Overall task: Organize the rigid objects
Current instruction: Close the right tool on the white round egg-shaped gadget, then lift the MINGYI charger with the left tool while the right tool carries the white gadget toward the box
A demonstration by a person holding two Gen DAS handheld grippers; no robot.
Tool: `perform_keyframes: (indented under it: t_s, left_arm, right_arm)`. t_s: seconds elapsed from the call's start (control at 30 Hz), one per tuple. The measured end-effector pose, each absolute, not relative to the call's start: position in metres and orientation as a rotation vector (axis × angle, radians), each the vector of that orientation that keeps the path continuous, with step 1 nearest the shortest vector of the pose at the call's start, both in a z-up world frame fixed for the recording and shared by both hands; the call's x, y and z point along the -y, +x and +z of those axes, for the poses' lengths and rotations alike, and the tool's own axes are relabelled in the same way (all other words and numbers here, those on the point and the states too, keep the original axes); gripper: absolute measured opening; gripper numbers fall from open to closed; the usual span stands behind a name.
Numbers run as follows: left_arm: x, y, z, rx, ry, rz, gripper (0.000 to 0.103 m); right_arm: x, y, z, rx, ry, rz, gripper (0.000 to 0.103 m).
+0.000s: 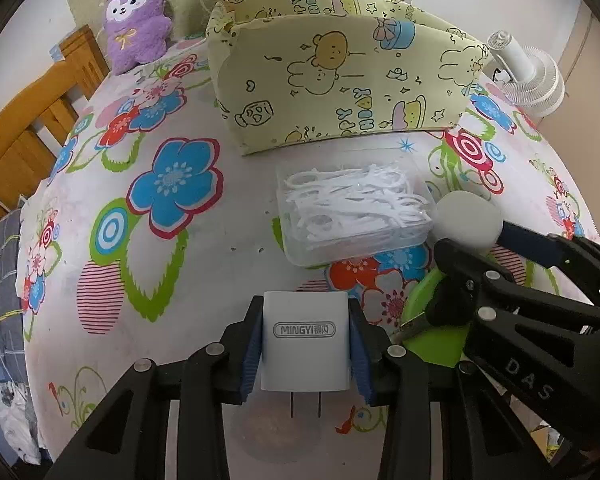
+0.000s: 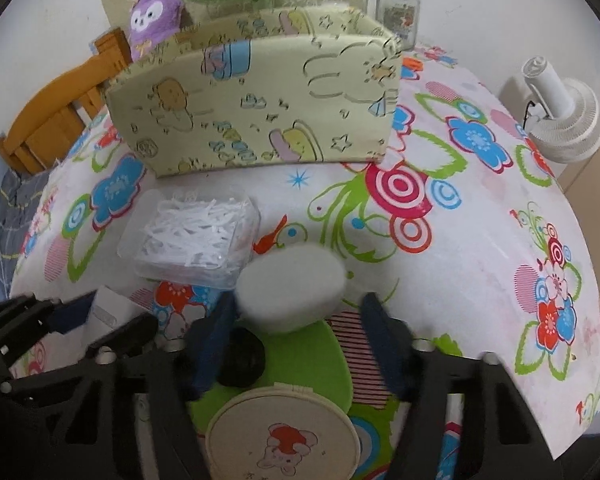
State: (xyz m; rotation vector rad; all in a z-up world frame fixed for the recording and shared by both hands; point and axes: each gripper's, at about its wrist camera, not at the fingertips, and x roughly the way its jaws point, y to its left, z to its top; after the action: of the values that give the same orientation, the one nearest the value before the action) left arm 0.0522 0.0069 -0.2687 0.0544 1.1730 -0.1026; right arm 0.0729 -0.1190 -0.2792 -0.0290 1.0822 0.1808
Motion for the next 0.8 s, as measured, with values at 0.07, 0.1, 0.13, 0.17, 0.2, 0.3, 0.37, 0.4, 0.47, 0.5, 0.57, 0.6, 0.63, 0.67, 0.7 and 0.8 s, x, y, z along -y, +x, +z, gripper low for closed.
perform_keyframes:
  t_s: [0.07, 0.1, 0.13, 0.17, 0.2, 0.3, 0.37, 0.4, 0.47, 0.5, 0.57, 0.6, 0.63, 0.67, 0.7, 0.8]
  left_arm:
    - [-0.01, 0.054, -0.269, -1.18, 0.031, -0.102, 0.04]
    - [-0.011, 0.055, -0.269, -1.182, 0.023, -0.101, 0.04]
    - [-0.012, 0.056, -0.268, -1.183, 0.017, -0.099, 0.04]
    - [-0.013, 0.058, -0.268, -1.182, 0.015, -0.094, 0.04]
    - [-0.014, 0.059, -0.269, -1.182, 0.015, -0.091, 0.04]
    - [-0.015, 0.061, -0.268, -1.185, 0.009, -0.081, 0.04]
    - [-0.015, 0.063, -0.268, -1.19, 0.002, -0.077, 0.04]
    - [-0.015, 0.064, -0.268, -1.193, 0.002, -0.077, 0.04]
    - [-0.013, 0.065, -0.268, -1.195, 0.004, -0.078, 0.04]
    - [-0.012, 0.067, -0.268, -1.196, 0.005, -0.08, 0.04]
    - [-0.011, 0.07, -0.268, -1.196, 0.006, -0.079, 0.04]
    - [-0.01, 0.072, -0.268, -1.196, 0.006, -0.079, 0.04]
    - [-0.009, 0.074, -0.268, -1.197, 0.004, -0.078, 0.04]
    - [-0.008, 0.076, -0.269, -1.197, 0.003, -0.074, 0.04]
    - [-0.008, 0.077, -0.269, -1.197, 0.0, -0.072, 0.04]
    - [-0.007, 0.083, -0.269, -1.201, -0.005, -0.063, 0.04]
  right_arm:
    - [0.118, 0.073, -0.279, -1.076, -0.034, 0.184, 0.057]
    - [0.119, 0.074, -0.279, -1.077, -0.034, 0.185, 0.057]
    - [0.12, 0.075, -0.28, -1.079, -0.03, 0.184, 0.057]
    - [0.12, 0.076, -0.28, -1.081, -0.026, 0.182, 0.057]
    - [0.121, 0.078, -0.28, -1.08, -0.025, 0.181, 0.057]
    - [0.122, 0.082, -0.281, -1.081, -0.027, 0.18, 0.057]
    - [0.122, 0.086, -0.283, -1.085, -0.021, 0.18, 0.057]
    - [0.122, 0.087, -0.283, -1.085, -0.02, 0.18, 0.058]
    - [0.122, 0.091, -0.283, -1.084, -0.023, 0.18, 0.058]
    - [0.122, 0.092, -0.283, -1.085, -0.024, 0.183, 0.059]
    - [0.122, 0.096, -0.283, -1.083, -0.029, 0.189, 0.062]
    - [0.123, 0.098, -0.284, -1.084, -0.032, 0.194, 0.063]
    - [0.123, 0.099, -0.284, -1.085, -0.034, 0.199, 0.066]
    - [0.124, 0.102, -0.284, -1.084, -0.037, 0.201, 0.067]
    - [0.124, 0.103, -0.284, -1.083, -0.039, 0.205, 0.067]
    - [0.124, 0.108, -0.284, -1.077, -0.062, 0.222, 0.062]
